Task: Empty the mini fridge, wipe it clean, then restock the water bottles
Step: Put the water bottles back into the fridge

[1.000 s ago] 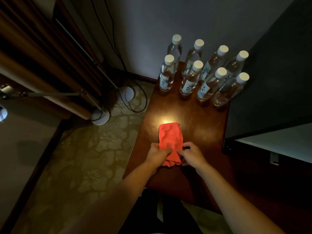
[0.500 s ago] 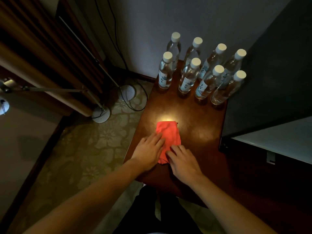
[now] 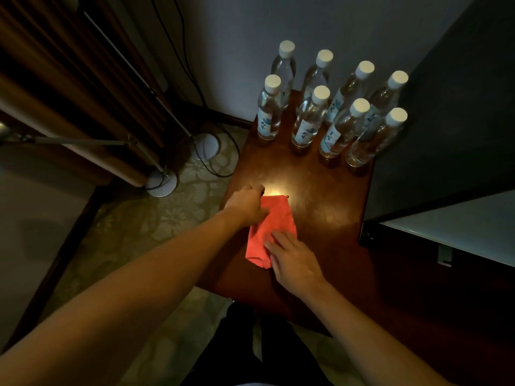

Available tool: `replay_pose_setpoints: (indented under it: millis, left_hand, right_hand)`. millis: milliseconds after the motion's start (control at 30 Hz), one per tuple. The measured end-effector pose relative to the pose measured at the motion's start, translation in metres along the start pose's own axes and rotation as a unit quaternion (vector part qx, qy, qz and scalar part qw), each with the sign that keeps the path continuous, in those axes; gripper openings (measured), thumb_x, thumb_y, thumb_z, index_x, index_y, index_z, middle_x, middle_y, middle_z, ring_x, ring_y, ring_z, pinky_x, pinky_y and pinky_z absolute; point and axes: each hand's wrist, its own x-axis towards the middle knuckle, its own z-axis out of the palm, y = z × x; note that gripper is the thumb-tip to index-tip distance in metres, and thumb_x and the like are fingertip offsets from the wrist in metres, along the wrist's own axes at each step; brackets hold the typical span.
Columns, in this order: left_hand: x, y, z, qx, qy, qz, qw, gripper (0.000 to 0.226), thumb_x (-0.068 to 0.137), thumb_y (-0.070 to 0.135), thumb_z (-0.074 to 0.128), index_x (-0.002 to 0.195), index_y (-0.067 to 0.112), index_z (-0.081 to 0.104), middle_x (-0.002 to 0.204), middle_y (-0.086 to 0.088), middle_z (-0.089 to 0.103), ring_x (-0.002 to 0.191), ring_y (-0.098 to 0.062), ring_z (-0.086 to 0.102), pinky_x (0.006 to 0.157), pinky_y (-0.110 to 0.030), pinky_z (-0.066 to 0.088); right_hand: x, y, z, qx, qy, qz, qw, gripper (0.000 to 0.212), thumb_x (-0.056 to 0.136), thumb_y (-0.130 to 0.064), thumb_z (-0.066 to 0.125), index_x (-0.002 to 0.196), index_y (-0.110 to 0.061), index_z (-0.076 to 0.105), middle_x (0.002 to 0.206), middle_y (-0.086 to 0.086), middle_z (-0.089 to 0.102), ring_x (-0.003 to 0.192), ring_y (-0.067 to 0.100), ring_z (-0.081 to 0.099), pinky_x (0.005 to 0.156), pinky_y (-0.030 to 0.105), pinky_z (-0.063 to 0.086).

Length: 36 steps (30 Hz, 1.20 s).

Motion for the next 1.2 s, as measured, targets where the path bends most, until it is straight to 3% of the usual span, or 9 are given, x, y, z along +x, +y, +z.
replay_pose_setpoints:
  millis: [133,200,333,433,600,800,967,1100,1200]
  left_hand:
    - [0.011,0.010,-0.012,-0.061,-0.021,-0.072,0.995,0.012,0.081,0.024,0.075,0.086,0.016,0.068,0.106,-0.010,0.070,0.097,-0.025,0.066,0.073,-0.029,0.050]
    - [0.017,0.012,-0.014,-0.096,-0.038,-0.093,0.990,0.012,0.079,0.020,0.075,0.071,0.017,0.066,0.090,-0.007,0.072,0.087,-0.022,0.068,0.066,-0.026,0.047]
    - [0.022,0.010,-0.019,-0.158,-0.038,-0.086,0.983,0.031,0.083,0.039,0.074,0.076,0.008,0.072,0.077,-0.008,0.071,0.077,-0.021,0.069,0.071,-0.029,0.054]
    - [0.016,0.012,-0.026,-0.168,-0.024,-0.066,0.983,0.015,0.079,0.021,0.074,0.079,0.007,0.069,0.088,-0.014,0.073,0.080,-0.026,0.070,0.076,-0.037,0.060]
    - [-0.011,0.020,-0.033,-0.166,0.036,0.034,0.985,0.018,0.076,0.014,0.072,0.083,0.023,0.058,0.084,0.004,0.062,0.081,-0.019,0.062,0.065,-0.028,0.044]
    - [-0.064,0.009,0.004,-0.041,0.070,0.247,0.966,0.014,0.080,0.015,0.070,0.087,0.015,0.058,0.090,-0.002,0.058,0.085,-0.023,0.056,0.072,-0.031,0.042]
    - [-0.090,-0.017,0.051,0.064,0.066,0.341,0.936,0.020,0.072,0.018,0.067,0.091,0.014,0.060,0.092,-0.007,0.057,0.084,-0.027,0.057,0.074,-0.036,0.049]
    - [-0.097,-0.030,0.062,-0.002,0.131,0.312,0.941,0.016,0.085,0.024,0.066,0.094,0.012,0.060,0.094,-0.004,0.057,0.086,-0.021,0.055,0.079,-0.034,0.050]
    - [-0.092,-0.035,0.067,0.025,0.168,0.270,0.948,0.026,0.092,0.028,0.056,0.110,0.011,0.060,0.111,-0.007,0.060,0.100,-0.024,0.058,0.087,-0.035,0.051]
  right_hand:
    - [0.001,0.004,0.004,0.023,-0.010,0.007,1.000,0.042,0.077,-0.019,0.076,0.118,-0.023,0.067,0.130,0.002,0.063,0.121,0.025,0.060,0.083,0.033,0.058]
    - [0.005,0.006,0.005,0.038,-0.012,0.012,0.999,0.044,0.077,-0.018,0.077,0.119,-0.024,0.067,0.131,0.002,0.062,0.122,0.025,0.059,0.084,0.034,0.058]
    - [0.014,0.010,0.000,0.071,-0.023,0.001,0.997,0.038,0.090,-0.015,0.063,0.127,-0.022,0.063,0.145,0.002,0.051,0.137,0.025,0.045,0.097,0.037,0.050]
    - [0.016,0.015,-0.003,0.117,-0.045,0.016,0.992,0.039,0.097,-0.018,0.051,0.136,-0.023,0.055,0.154,-0.003,0.039,0.145,0.018,0.030,0.109,0.031,0.036]
    - [0.008,0.024,-0.011,0.191,0.057,0.136,0.971,0.025,0.087,-0.011,0.057,0.107,-0.021,0.069,0.109,-0.005,0.066,0.107,0.018,0.058,0.088,0.029,0.047]
    - [0.002,0.032,-0.027,0.232,0.109,0.248,0.934,0.024,0.089,-0.009,0.055,0.108,-0.019,0.066,0.107,-0.003,0.065,0.100,0.017,0.060,0.083,0.030,0.049]
    - [0.004,0.021,-0.025,0.205,0.125,0.184,0.953,0.037,0.092,-0.012,0.052,0.128,-0.019,0.059,0.128,-0.004,0.059,0.121,0.015,0.052,0.098,0.029,0.043]
    - [-0.004,0.018,-0.003,0.082,0.002,0.058,0.995,0.052,0.098,-0.030,0.045,0.148,-0.017,0.040,0.156,0.001,0.035,0.146,0.022,0.027,0.111,0.039,0.035]
    - [-0.013,0.019,0.011,0.013,-0.047,0.070,0.996,0.059,0.099,-0.042,0.030,0.152,-0.015,0.032,0.159,0.003,0.027,0.148,0.026,0.021,0.110,0.045,0.038]
